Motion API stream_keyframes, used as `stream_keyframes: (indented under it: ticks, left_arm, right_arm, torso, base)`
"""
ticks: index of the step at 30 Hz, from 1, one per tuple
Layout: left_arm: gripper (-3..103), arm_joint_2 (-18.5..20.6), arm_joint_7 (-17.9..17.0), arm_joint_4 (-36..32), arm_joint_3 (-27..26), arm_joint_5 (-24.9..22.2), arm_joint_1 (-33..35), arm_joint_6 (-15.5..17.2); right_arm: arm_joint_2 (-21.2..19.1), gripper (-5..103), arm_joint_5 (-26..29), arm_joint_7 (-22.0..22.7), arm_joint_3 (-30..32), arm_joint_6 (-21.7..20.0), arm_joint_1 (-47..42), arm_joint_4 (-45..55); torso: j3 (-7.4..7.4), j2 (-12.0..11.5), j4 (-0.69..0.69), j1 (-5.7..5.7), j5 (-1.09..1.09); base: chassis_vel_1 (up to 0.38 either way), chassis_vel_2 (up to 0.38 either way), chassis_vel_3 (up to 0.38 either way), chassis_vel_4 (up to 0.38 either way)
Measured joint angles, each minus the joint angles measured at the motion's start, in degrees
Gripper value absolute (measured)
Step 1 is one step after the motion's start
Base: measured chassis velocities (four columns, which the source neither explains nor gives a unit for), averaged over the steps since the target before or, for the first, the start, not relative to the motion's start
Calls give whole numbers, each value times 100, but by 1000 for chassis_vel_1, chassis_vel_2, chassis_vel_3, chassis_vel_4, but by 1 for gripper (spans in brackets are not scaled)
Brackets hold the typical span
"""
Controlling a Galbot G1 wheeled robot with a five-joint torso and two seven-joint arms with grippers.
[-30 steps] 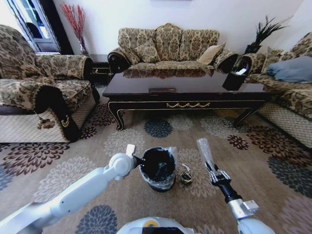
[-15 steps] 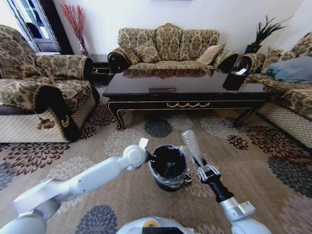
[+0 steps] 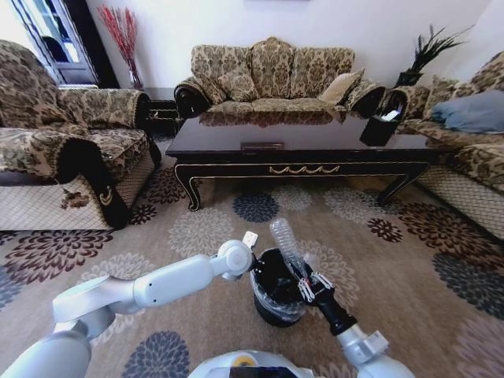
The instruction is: Move to the front of the table and pick up the trash from the floor, then place it into the trash bin.
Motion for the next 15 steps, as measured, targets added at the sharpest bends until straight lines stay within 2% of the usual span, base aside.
stream_keyframes:
  ticks: [6, 7, 9, 10, 12, 13, 15]
  left_arm:
    - [0, 158, -4, -183, -57, -36, 27, 2]
    - [0, 182, -5, -202, -100, -22, 44, 2]
    - [0, 213, -5, -231, -190, -20, 69, 3]
    - [0, 213, -5, -231, -190, -20, 69, 3]
    - [0, 268, -5, -254, -226, -3, 84, 2]
    - [0, 296, -5, -274, -232, -1, 96, 2]
    - [0, 320, -5, -300, -263, -1, 140, 4]
  right_arm:
    - [69, 22, -66, 8, -99, 23, 26, -86]
    - [69, 19, -72, 9, -106, 24, 29, -94]
    - [75, 29, -94, 10, -120, 27, 35, -110]
    - [75, 29, -94, 10, -120, 27, 35, -110]
    - [111, 40, -143, 11, -138, 36, 39, -139]
    - [129, 40, -156, 12, -152, 39, 39, -145]
    - [162, 51, -170, 12, -185, 40, 32, -145]
  torso:
    - [0, 0, 1, 0, 0]
    - [0, 0, 1, 0, 0]
    - [0, 0, 1, 0, -1]
    - [0, 0, 1, 0, -1]
    - [0, 0, 1, 0, -1]
    - [0, 0, 1, 0, 0]
    - [0, 0, 1, 0, 0]
  base:
    - [0, 0, 0, 0]
    - [0, 0, 0, 0]
    - [0, 0, 0, 0]
    - [0, 0, 0, 0]
    - [0, 0, 0, 0]
    - [0, 0, 0, 0]
    - [0, 0, 0, 0]
